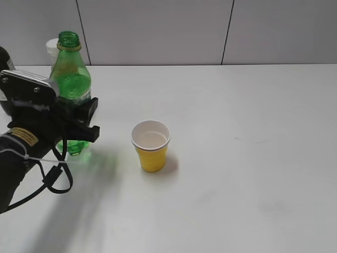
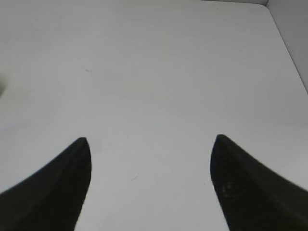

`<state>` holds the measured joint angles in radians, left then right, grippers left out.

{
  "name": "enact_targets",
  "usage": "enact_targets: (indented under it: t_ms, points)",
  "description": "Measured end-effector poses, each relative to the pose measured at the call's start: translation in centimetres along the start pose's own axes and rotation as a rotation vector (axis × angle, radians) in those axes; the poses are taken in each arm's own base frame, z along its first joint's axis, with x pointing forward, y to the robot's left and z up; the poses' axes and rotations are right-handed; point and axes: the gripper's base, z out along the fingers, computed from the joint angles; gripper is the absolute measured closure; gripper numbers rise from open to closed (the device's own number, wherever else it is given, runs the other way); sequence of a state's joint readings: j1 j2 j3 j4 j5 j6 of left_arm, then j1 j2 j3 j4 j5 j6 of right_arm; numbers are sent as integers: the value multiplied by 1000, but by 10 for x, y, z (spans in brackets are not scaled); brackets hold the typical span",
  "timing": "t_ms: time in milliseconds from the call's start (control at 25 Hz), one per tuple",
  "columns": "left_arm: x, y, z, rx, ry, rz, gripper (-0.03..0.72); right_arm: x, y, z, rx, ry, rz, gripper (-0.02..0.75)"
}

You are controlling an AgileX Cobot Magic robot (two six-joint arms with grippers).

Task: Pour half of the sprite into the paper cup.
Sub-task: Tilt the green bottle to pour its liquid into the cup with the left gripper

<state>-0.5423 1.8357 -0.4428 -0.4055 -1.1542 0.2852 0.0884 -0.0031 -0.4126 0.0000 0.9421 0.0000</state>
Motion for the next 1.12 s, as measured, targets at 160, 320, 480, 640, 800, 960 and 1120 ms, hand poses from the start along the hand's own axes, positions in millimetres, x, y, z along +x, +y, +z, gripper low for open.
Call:
enact_targets:
  t_ms: [160, 320, 480, 640, 800, 960, 1120]
  points:
    - [1, 2, -3, -75, 27, 75, 232, 0, 0, 0, 0, 0, 0, 156]
    - [1, -4, -5, -71, 36, 197, 232, 0, 0, 0, 0, 0, 0, 156]
    - [1, -9, -8, -70, 43, 278, 232, 0, 0, 0, 0, 0, 0, 156]
    - [2, -7, -9, -103, 67, 344, 232, 0, 0, 0, 0, 0, 0, 156]
    - [3, -5, -10, -127, 90, 424, 232, 0, 0, 0, 0, 0, 0, 156]
    - [3, -4, -10, -127, 100, 529, 232, 0, 0, 0, 0, 0, 0, 156]
    - [3, -4, -10, -125, 105, 593, 232, 0, 0, 0, 0, 0, 0, 156]
